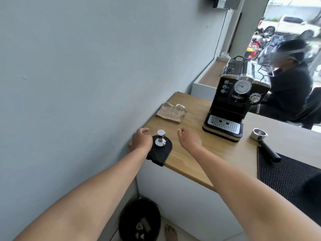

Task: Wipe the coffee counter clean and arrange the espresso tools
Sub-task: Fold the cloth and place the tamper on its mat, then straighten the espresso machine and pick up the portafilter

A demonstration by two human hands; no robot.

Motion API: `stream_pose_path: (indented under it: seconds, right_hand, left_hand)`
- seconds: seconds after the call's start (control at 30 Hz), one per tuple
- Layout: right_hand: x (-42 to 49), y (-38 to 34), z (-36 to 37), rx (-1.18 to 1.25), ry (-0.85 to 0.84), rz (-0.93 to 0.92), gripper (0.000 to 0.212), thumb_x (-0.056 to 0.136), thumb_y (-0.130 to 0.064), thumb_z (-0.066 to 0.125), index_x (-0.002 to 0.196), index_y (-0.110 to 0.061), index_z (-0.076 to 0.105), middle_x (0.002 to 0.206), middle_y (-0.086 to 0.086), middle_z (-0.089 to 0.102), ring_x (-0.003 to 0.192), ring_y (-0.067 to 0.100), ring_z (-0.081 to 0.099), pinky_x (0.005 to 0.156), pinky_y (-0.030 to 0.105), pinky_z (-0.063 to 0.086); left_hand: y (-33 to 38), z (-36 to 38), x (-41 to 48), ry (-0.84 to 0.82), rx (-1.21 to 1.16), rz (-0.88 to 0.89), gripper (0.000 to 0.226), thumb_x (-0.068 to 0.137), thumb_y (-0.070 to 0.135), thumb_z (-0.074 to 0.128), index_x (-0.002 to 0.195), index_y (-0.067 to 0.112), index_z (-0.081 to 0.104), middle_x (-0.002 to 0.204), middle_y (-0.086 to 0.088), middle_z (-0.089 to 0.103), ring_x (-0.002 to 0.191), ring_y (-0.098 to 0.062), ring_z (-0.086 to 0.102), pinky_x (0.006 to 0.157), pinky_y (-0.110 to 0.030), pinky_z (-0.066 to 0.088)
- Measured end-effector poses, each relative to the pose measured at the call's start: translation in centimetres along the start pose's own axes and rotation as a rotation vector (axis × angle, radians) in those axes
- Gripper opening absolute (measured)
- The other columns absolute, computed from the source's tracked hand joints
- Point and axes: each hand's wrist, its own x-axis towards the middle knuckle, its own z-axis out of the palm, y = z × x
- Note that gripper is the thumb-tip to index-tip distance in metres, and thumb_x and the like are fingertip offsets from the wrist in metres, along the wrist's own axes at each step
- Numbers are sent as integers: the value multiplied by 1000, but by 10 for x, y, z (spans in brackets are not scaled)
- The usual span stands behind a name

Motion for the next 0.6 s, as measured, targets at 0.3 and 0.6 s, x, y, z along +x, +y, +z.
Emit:
stream_pose_path:
  seconds: [0.3,0.6]
  right_hand:
    - [-14,80,-52,-26,116,182,26,93,-26,41,80,-19,63,88,5,66,82,28,60,64,32,40]
    - [3,169,-82,97,204,409,34,91,-35,57,123,-22,54,122,5,58,114,27,53,95,41,45]
  left_hand:
    - [61,61,-19,-277,132,271,24,93,17,54,109,29,67,108,6,67,94,-16,63,69,-27,46]
    - [80,163,-17,-528,357,315,45,85,21,72,128,25,60,130,-4,59,106,-20,59,92,-30,47]
